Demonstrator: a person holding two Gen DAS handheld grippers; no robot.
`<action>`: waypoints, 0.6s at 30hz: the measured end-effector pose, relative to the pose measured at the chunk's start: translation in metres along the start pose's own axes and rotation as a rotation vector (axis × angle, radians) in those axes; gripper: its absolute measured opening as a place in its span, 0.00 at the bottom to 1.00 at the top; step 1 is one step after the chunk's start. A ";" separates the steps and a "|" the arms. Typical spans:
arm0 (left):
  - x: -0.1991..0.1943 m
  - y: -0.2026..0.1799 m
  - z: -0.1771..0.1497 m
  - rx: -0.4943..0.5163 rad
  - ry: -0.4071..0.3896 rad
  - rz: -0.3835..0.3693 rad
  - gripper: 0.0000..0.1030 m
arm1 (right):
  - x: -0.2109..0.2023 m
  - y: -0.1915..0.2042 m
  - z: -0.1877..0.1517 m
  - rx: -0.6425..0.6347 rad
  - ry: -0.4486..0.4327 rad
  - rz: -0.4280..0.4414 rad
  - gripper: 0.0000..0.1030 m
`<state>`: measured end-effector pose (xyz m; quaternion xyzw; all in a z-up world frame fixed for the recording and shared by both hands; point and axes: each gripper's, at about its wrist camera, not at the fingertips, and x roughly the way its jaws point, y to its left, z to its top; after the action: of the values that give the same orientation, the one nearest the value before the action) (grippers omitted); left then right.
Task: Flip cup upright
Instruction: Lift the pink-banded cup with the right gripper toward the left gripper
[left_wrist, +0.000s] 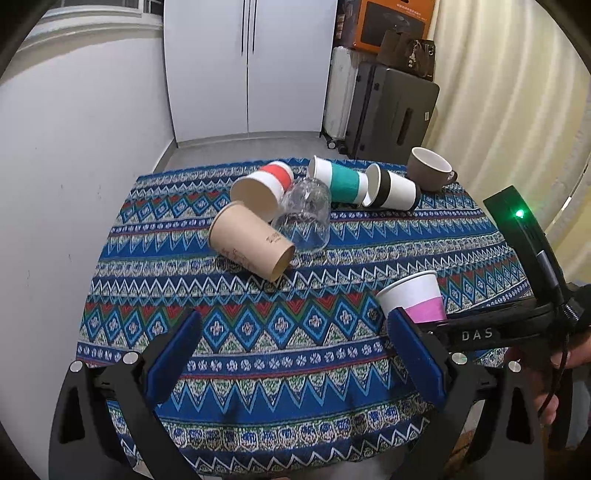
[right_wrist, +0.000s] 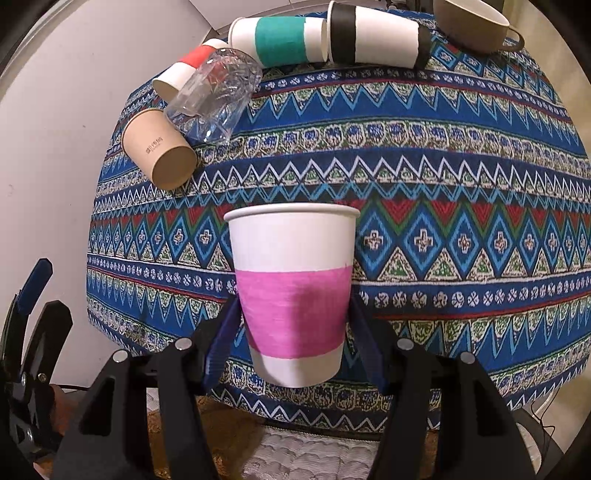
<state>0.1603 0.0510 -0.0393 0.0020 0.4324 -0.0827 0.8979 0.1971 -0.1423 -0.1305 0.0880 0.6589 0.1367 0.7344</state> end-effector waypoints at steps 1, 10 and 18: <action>0.001 0.001 -0.002 -0.003 0.007 0.004 0.94 | 0.001 0.000 -0.002 0.000 0.000 -0.002 0.58; 0.011 0.009 -0.015 -0.023 0.052 0.005 0.94 | 0.010 0.009 -0.010 -0.013 0.000 -0.021 0.59; 0.015 0.005 -0.013 -0.029 0.076 -0.008 0.94 | 0.010 0.000 -0.009 0.025 0.012 0.017 0.75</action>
<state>0.1606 0.0549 -0.0596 -0.0097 0.4673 -0.0800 0.8804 0.1886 -0.1393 -0.1407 0.1020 0.6641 0.1353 0.7282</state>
